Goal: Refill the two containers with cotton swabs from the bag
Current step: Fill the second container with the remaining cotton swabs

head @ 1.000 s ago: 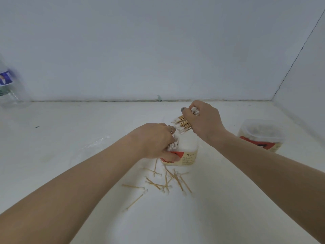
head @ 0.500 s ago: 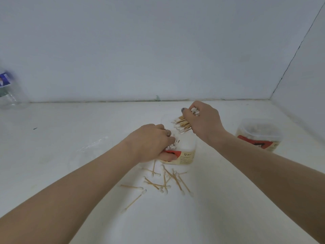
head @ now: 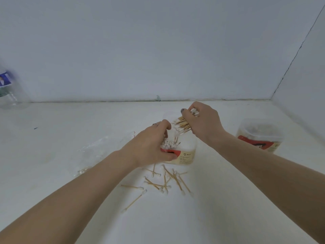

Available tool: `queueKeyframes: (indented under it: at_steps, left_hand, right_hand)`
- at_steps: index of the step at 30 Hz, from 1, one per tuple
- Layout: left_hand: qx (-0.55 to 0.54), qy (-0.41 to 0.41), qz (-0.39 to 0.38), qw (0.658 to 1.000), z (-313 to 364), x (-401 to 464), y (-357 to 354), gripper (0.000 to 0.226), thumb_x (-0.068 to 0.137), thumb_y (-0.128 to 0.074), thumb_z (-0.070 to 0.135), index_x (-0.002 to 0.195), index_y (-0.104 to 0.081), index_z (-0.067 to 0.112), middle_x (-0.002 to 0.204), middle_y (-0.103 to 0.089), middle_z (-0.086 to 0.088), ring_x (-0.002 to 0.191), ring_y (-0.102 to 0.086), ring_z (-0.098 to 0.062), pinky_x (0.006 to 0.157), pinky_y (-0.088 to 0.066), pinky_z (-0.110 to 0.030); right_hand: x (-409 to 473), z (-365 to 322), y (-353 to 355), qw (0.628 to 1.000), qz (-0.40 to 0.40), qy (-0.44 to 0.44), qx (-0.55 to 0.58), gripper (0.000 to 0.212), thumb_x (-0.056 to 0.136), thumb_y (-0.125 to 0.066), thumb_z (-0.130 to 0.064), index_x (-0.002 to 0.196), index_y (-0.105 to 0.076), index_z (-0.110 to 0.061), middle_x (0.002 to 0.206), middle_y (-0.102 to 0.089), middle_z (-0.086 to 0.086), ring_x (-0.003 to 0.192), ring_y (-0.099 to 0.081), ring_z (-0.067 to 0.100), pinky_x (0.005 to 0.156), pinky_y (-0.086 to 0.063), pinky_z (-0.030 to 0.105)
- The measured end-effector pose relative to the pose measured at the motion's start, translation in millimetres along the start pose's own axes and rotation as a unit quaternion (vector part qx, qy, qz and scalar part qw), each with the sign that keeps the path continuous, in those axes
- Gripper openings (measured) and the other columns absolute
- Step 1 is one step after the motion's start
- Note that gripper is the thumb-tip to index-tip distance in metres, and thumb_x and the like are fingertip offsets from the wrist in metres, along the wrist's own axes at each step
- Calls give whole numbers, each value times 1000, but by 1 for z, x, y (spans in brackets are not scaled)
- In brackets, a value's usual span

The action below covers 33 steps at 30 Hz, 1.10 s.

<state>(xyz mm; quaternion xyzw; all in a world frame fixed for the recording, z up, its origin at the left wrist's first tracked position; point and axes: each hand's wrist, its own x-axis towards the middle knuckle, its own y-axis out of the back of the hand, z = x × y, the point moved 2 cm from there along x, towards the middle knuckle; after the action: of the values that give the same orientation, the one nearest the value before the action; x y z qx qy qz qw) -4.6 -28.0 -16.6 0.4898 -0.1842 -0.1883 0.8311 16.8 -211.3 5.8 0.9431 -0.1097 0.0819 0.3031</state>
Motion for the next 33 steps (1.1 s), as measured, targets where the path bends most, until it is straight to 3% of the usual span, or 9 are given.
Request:
queueKeyframes:
  at_steps: [4, 7, 10, 13, 18, 21, 25, 29, 33]
  left_hand:
    - [-67, 13, 25, 997, -2, -6, -7, 73, 78, -82, 45, 133, -37, 26, 118, -50, 10, 106, -51, -6, 86, -45, -20]
    - [-113, 18, 48, 992, -2, -10, -10, 73, 78, -83, 38, 133, -36, 25, 117, -48, 10, 104, -53, -7, 81, -46, -19]
    - [-150, 21, 59, 987, -3, -13, -13, 66, 79, -84, 30, 123, -35, 23, 115, -48, 5, 85, -57, -12, 69, -51, -29]
    - [-188, 20, 64, 980, -3, -15, -15, 63, 79, -84, 22, 115, -32, 22, 111, -49, 2, 67, -53, -6, 52, -46, -21]
    - [-192, 18, 82, 978, -4, -15, -17, 65, 80, -83, 25, 119, -32, 25, 111, -47, 5, 75, -54, -6, 55, -51, -24]
    - [-183, 14, 85, 979, -5, -16, -19, 67, 80, -82, 29, 124, -31, 25, 116, -44, 6, 86, -53, -6, 67, -54, -31]
    - [-189, 11, 90, 978, -7, -15, -19, 69, 80, -83, 29, 125, -31, 25, 115, -48, 4, 89, -57, -5, 62, -49, -20]
    - [-202, 14, 99, 974, -7, -14, -19, 74, 76, -84, 27, 126, -29, 27, 120, -42, 5, 102, -58, -11, 69, -58, -35]
    - [-235, 31, 106, 966, -5, -15, -21, 76, 76, -85, 21, 127, -29, 28, 125, -45, 4, 103, -55, 1, 77, -57, -32]
  right_hand:
    - [-3, -7, -3, 999, -20, 37, -2, 26, 94, -61, -38, 82, -57, -15, 72, -59, -4, 54, -52, 9, 54, -44, 23]
    - [-3, -17, -3, 997, -29, 72, -25, 25, 95, -60, -38, 81, -57, -17, 72, -61, -6, 56, -51, 3, 52, -40, 16]
    - [-2, -25, -4, 991, -45, 107, -61, 25, 96, -59, -35, 83, -57, -14, 78, -63, 1, 68, -56, 14, 59, -42, 25]
    - [-2, -28, -7, 984, -70, 132, -101, 25, 95, -58, -34, 83, -57, -12, 78, -61, 1, 72, -55, 18, 63, -43, 29]
    - [7, -35, -13, 972, -108, 126, -166, 26, 96, -55, -30, 85, -58, -6, 80, -58, 4, 67, -49, 18, 57, -37, 28]
    - [9, -34, -17, 963, -133, 115, -203, 23, 95, -53, -28, 79, -53, -11, 77, -53, 1, 64, -47, 19, 54, -34, 30]
    - [8, -36, -26, 942, -156, 130, -268, 28, 99, -46, -29, 76, -46, -14, 74, -49, 0, 62, -45, 18, 52, -30, 31]
    - [6, -42, -36, 881, -167, 209, -391, 19, 104, -36, -13, 86, -41, -14, 79, -44, 1, 76, -46, 26, 62, -40, 35]
    - [5, -43, -39, 875, -162, 224, -397, 19, 101, -45, -9, 86, -39, -17, 71, -31, -5, 76, -44, 25, 71, -48, 40]
